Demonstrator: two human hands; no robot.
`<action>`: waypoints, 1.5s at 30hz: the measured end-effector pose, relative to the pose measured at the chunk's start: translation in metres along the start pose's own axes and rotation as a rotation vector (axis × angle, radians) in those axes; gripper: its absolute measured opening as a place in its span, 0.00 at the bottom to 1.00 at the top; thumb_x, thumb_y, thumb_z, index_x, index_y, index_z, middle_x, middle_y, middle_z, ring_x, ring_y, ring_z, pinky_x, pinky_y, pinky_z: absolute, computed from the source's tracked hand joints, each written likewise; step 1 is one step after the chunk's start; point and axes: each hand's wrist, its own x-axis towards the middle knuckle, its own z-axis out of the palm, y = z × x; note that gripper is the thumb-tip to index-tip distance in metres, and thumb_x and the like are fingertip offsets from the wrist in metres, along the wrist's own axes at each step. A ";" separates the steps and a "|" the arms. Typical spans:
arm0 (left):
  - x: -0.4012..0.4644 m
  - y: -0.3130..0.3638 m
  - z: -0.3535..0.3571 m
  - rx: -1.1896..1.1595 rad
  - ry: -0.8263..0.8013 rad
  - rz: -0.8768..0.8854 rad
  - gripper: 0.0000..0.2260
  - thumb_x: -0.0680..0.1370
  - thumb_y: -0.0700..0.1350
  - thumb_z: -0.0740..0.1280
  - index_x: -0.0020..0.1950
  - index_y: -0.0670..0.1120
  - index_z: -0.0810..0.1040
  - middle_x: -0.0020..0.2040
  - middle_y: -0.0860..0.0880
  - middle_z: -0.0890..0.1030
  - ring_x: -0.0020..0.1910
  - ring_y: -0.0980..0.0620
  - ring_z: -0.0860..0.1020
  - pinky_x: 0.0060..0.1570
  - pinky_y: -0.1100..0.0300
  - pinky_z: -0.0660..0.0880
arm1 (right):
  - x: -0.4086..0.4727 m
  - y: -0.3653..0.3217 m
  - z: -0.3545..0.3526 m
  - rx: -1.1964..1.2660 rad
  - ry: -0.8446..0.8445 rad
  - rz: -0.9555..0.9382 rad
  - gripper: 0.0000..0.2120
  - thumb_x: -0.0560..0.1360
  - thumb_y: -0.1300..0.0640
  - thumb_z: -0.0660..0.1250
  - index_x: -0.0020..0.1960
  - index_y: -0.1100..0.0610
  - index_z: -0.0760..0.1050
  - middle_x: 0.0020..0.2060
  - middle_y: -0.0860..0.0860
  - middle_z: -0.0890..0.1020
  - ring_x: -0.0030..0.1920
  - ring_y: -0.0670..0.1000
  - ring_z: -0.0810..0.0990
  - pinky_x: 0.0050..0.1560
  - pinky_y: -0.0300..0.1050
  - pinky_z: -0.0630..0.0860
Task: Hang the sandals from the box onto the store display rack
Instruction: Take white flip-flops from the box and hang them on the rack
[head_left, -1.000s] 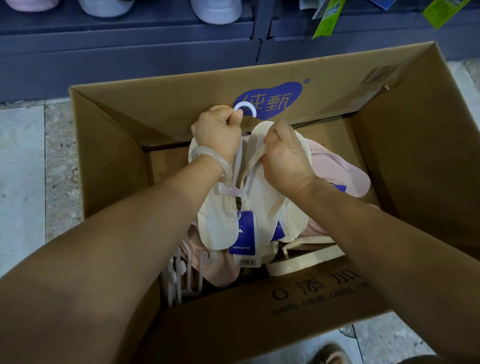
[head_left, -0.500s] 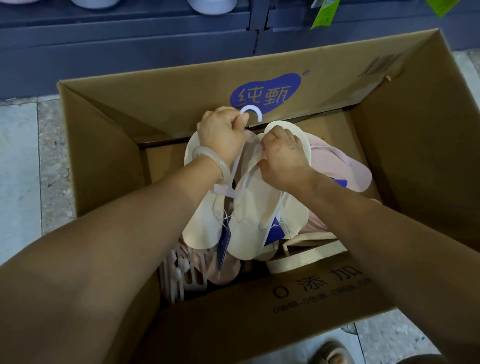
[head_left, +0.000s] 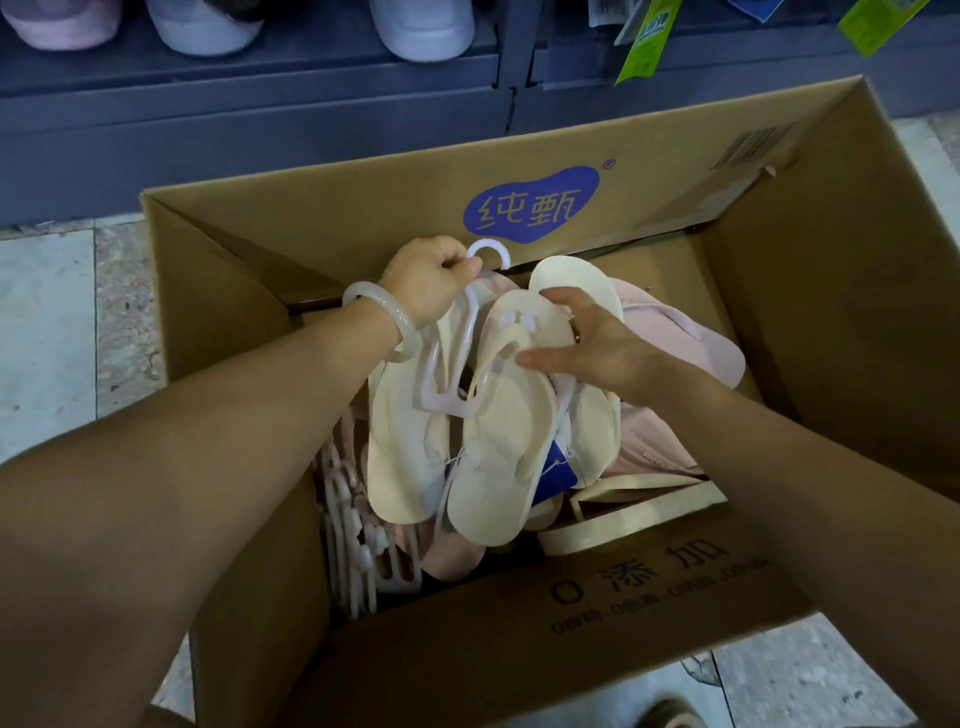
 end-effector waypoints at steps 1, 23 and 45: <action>-0.001 0.000 -0.001 -0.027 0.007 -0.006 0.09 0.79 0.48 0.62 0.45 0.44 0.77 0.33 0.53 0.71 0.32 0.56 0.68 0.37 0.61 0.66 | 0.000 0.002 -0.003 0.007 -0.050 0.008 0.34 0.69 0.55 0.74 0.70 0.46 0.60 0.55 0.47 0.72 0.55 0.48 0.73 0.47 0.37 0.73; -0.151 0.249 -0.179 -0.098 -0.229 0.153 0.12 0.76 0.48 0.67 0.46 0.40 0.82 0.41 0.48 0.79 0.41 0.58 0.72 0.44 0.65 0.68 | -0.182 -0.272 -0.081 -0.151 0.147 -0.444 0.14 0.77 0.61 0.63 0.33 0.54 0.71 0.29 0.49 0.75 0.27 0.37 0.73 0.33 0.27 0.69; -0.494 0.554 -0.663 -0.095 0.325 0.447 0.09 0.78 0.42 0.64 0.40 0.46 0.81 0.34 0.55 0.81 0.35 0.63 0.76 0.39 0.69 0.71 | -0.565 -0.821 -0.033 -0.385 0.125 -1.100 0.14 0.76 0.56 0.64 0.32 0.57 0.73 0.29 0.51 0.80 0.35 0.51 0.79 0.45 0.49 0.75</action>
